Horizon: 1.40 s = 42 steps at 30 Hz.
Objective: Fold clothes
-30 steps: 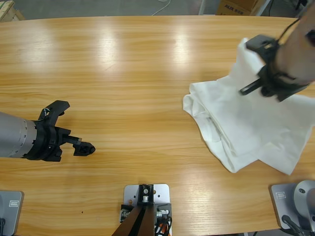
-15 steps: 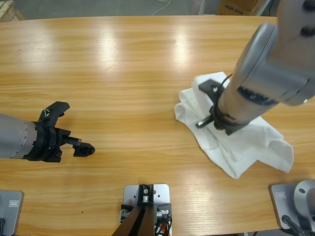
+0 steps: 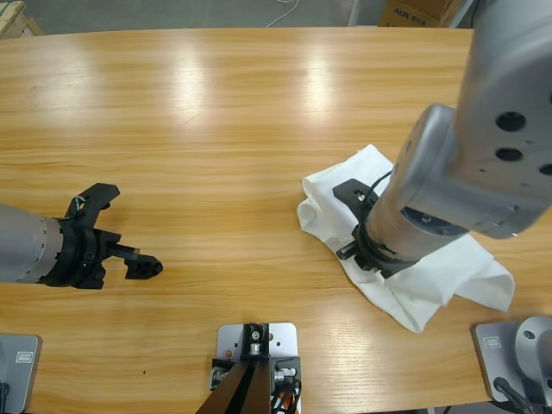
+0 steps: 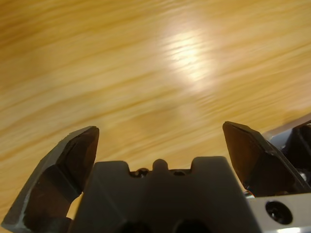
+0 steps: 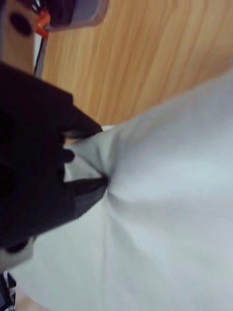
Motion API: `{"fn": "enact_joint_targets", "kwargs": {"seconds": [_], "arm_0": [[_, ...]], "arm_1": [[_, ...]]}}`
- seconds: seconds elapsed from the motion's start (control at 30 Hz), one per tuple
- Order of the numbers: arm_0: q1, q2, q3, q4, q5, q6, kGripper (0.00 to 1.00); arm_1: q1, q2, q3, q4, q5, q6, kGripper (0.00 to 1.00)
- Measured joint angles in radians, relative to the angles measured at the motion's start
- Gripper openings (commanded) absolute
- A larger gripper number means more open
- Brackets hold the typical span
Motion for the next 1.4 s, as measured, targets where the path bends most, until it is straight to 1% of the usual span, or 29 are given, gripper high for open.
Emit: {"fn": "enact_joint_targets", "kwargs": {"seconds": [0.03,0.07,0.1,0.13,0.17,0.2,0.23,0.27,0.33,0.4,0.43,0.5,0.53,0.67,0.7,0.77,0.8,0.83,0.87,0.9,0.93,1.07,1.23,1.4], "arm_0": [[0.0,0.0,0.004,0.0,0.0,0.0,0.997],[0.0,0.0,0.006,-0.001,0.0,0.0,0.935],[0.0,0.0,0.007,-0.003,0.0,0.0,0.856],[0.0,0.0,0.008,-0.006,0.0,0.0,0.738],[0.0,0.0,0.008,-0.009,0.0,0.0,0.624],[0.0,0.0,0.009,-0.014,0.0,0.0,0.595],[0.0,0.0,0.009,-0.018,0.0,0.0,0.567],[0.0,0.0,0.009,-0.022,-0.001,0.0,0.562],[0.0,0.0,0.008,-0.026,-0.006,-0.008,0.522],[0.0,0.0,-0.011,-0.027,-0.011,-0.029,0.532],[0.0,-0.001,-0.035,-0.025,-0.015,-0.036,0.554],[0.0,-0.002,-0.124,-0.004,-0.021,-0.037,0.731],[0.0,-0.002,-0.182,0.014,-0.022,-0.021,0.753],[0.0,0.01,-0.418,0.106,-0.024,0.116,0.757],[0.0,0.018,-0.451,0.121,-0.024,0.136,0.757],[0.0,0.034,-0.474,0.142,-0.024,0.161,0.757],[0.0,0.038,-0.474,0.152,-0.024,0.17,0.757],[0.0,0.038,-0.473,0.159,-0.024,0.176,0.757],[0.0,0.038,-0.471,0.163,-0.024,0.181,0.757],[0.0,0.038,-0.463,0.167,-0.024,0.184,0.757],[0.0,0.037,-0.454,0.17,-0.024,0.185,0.757],[0.0,0.037,-0.436,0.172,-0.024,0.186,0.757],[0.0,0.037,-0.425,0.172,-0.028,0.187,0.757],[-0.002,0.037,-0.383,0.172,-0.035,0.19,0.757]], "arm_1": [[0.003,-0.013,0.0,0.001,0.0,0.012,0.873],[0.005,-0.031,0.0,0.001,0.0,0.022,0.595],[0.006,-0.053,0.0,0.002,-0.001,0.029,0.434],[0.007,-0.075,0.0,0.004,-0.003,0.034,0.29],[0.008,-0.1,0.0,0.006,-0.006,0.037,0.073],[0.008,-0.134,0.0,0.008,-0.012,0.039,0.0],[0.008,-0.166,-0.001,0.01,-0.022,0.042,0.0],[0.008,-0.207,-0.001,0.014,-0.036,0.045,0.0],[-0.01,-0.297,-0.002,0.021,-0.062,0.046,0.0],[-0.05,-0.385,-0.002,0.025,-0.09,0.046,0.0],[-0.069,-0.422,-0.002,0.025,-0.1,0.046,0.0],[-0.102,-0.473,0.013,0.023,-0.099,0.046,0.0],[-0.111,-0.483,0.031,0.018,-0.094,0.046,0.0],[-0.126,-0.464,0.139,-0.086,-0.056,0.047,0.0],[-0.128,-0.444,0.161,-0.117,-0.048,0.047,0.0],[-0.131,-0.387,0.195,-0.162,-0.045,0.047,0.0],[-0.132,-0.356,0.206,-0.175,-0.048,0.05,0.041],[-0.134,-0.329,0.213,-0.182,-0.06,0.06,0.359],[-0.138,-0.307,0.215,-0.183,-0.076,0.078,0.719],[-0.142,-0.292,0.216,-0.182,-0.089,0.102,0.954],[-0.146,-0.275,0.215,-0.177,-0.102,0.132,0.999],[-0.151,-0.232,0.215,-0.168,-0.08,0.25,1.0],[-0.167,-0.238,0.213,-0.18,-0.02,0.411,1.0],[-0.211,-0.25,0.213,-0.182,-0.006,0.583,1.0]]}}
